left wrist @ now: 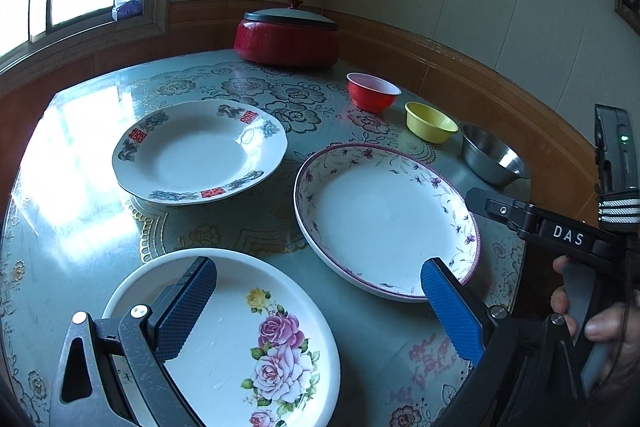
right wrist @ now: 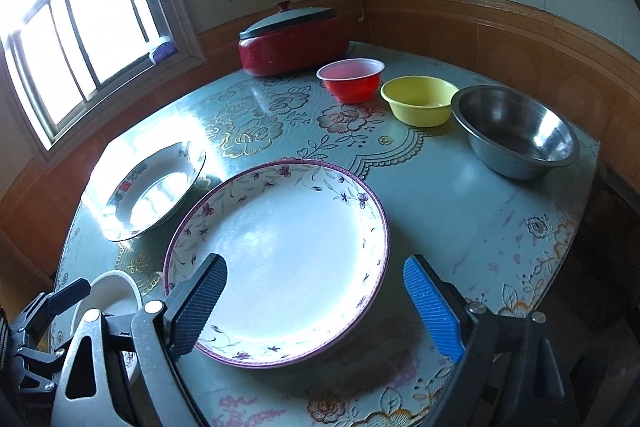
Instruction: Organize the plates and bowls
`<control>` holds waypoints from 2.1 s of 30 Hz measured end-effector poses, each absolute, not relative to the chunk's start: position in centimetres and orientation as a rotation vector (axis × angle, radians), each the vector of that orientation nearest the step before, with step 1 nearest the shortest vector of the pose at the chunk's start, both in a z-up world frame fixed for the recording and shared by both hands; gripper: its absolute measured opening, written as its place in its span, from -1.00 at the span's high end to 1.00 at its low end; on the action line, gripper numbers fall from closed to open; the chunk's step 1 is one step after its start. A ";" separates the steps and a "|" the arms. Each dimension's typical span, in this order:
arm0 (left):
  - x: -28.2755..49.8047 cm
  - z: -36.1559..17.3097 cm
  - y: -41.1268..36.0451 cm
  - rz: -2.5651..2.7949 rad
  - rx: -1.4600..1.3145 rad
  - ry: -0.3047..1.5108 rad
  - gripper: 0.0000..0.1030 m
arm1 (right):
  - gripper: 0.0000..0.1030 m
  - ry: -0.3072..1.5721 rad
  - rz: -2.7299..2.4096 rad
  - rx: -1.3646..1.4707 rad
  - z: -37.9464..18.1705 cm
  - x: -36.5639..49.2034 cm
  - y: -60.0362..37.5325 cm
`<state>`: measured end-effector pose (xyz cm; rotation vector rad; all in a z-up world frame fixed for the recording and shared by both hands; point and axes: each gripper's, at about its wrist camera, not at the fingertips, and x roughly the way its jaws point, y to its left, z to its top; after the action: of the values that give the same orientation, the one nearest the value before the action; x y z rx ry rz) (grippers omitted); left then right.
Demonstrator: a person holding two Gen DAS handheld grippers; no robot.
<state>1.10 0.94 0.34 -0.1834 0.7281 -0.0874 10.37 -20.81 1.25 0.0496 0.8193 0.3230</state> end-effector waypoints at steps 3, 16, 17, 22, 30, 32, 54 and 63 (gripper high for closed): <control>1.5 0.3 0.6 -0.096 -0.208 0.745 -0.94 | -0.48 0.848 0.360 -0.002 0.7 12.8 -21.3; 3.7 0.6 -3.0 -0.149 -0.287 0.810 -0.66 | 0.35 0.991 0.620 -0.241 -2.4 23.9 -19.8; 3.7 0.6 -3.7 -0.159 -0.273 0.814 -0.59 | 0.35 0.998 0.651 -0.253 -2.6 24.2 -19.6; 3.4 -0.6 -7.1 -0.164 -0.238 0.874 -0.23 | 0.45 1.029 0.800 -0.326 -3.6 24.9 -18.2; 2.0 -2.3 -8.7 0.005 -0.353 0.866 0.17 | 0.45 1.008 0.903 -0.400 -3.8 25.3 -17.3; 2.0 -2.4 -8.9 0.032 -0.378 0.864 0.24 | 0.43 1.003 0.915 -0.411 -3.9 25.3 -17.2; 3.9 -3.5 -7.5 0.225 -0.422 0.867 0.21 | 0.36 0.984 0.859 -0.442 -3.8 24.7 -17.1; 4.9 -4.1 -5.9 0.358 -0.425 0.878 0.23 | 0.35 0.935 0.879 -0.487 -3.9 23.0 -17.3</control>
<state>4.93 -5.86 -4.11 -0.4247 0.8776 0.3578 23.02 -17.30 -3.88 -0.4867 0.9353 0.8788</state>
